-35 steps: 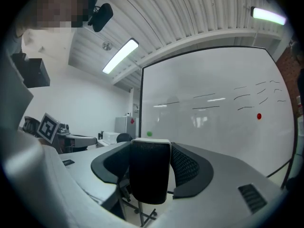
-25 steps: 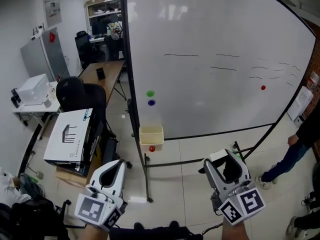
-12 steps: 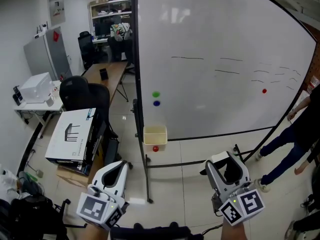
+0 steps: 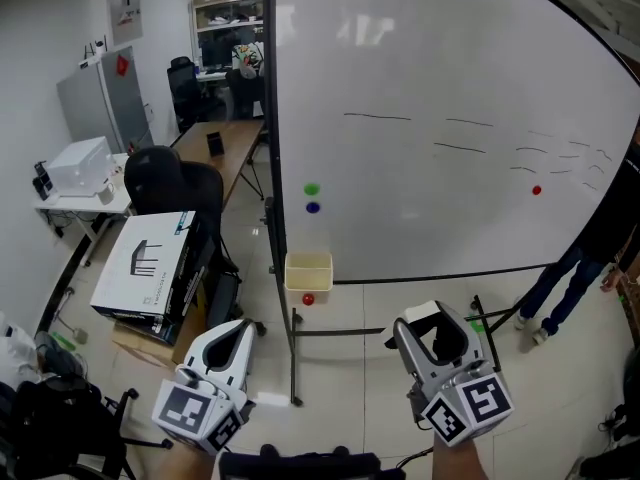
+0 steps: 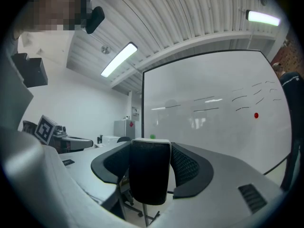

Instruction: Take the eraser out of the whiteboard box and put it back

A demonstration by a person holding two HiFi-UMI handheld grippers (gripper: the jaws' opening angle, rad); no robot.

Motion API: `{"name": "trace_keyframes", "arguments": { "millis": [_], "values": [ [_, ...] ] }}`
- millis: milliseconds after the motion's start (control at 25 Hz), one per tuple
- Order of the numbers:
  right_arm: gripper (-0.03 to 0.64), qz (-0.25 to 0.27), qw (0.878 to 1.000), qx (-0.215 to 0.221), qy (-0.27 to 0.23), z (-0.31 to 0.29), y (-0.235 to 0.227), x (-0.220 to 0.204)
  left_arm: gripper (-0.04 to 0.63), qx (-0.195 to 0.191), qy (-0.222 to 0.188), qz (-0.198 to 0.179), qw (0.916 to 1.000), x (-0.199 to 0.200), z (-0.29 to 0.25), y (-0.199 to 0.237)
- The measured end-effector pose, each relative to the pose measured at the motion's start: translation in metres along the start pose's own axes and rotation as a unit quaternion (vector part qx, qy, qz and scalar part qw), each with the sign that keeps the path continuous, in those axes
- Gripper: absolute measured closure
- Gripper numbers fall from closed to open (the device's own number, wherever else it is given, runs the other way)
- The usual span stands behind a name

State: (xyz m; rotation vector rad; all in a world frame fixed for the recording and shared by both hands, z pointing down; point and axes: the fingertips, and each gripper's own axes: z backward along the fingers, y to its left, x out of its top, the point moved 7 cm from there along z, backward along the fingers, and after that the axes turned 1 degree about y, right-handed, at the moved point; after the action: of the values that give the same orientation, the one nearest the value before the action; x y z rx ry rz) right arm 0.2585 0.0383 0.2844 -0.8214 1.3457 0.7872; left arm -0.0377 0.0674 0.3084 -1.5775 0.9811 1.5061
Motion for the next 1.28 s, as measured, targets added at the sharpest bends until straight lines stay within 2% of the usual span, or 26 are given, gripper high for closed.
{"name": "trace_keyframes", "arguments": {
  "millis": [240, 440, 560, 680, 760, 960, 1080, 1280],
  "values": [
    [0.333, 0.009, 0.999, 0.046, 0.011, -0.036, -0.013, -0.010, 0.580, 0.040, 0.019, -0.008, 0.9990, -0.013, -0.018, 0.001],
    [0.334, 0.014, 0.998, 0.058, 0.019, -0.083, -0.007, -0.030, 0.580, 0.050, 0.032, 0.005, 0.9982, -0.029, -0.034, 0.041],
    [0.334, 0.018, 0.999, 0.040, 0.003, -0.114, 0.003, -0.033, 0.580, 0.037, 0.031, 0.011, 0.9988, -0.036, -0.049, 0.076],
    [0.334, 0.005, 1.000, 0.015, 0.000, -0.148, 0.018, -0.041, 0.580, 0.010, 0.044, -0.018, 0.9988, -0.039, -0.064, 0.109],
    [0.334, 0.006, 1.000, -0.001, 0.001, -0.173, 0.028, -0.047, 0.580, -0.009, 0.037, -0.028, 0.9989, -0.041, -0.077, 0.130],
    [0.334, 0.005, 0.999, -0.038, 0.010, -0.228, 0.037, -0.065, 0.580, -0.048, 0.042, 0.001, 0.9979, -0.057, -0.110, 0.173],
    [0.334, 0.001, 0.998, -0.056, 0.022, -0.252, 0.034, -0.079, 0.580, -0.052, 0.052, 0.031, 0.9968, -0.067, -0.127, 0.189],
    [0.334, -0.008, 0.997, -0.069, 0.025, -0.284, 0.020, -0.097, 0.580, -0.050, 0.071, 0.034, 0.9956, -0.079, -0.155, 0.195]
  ]
}}
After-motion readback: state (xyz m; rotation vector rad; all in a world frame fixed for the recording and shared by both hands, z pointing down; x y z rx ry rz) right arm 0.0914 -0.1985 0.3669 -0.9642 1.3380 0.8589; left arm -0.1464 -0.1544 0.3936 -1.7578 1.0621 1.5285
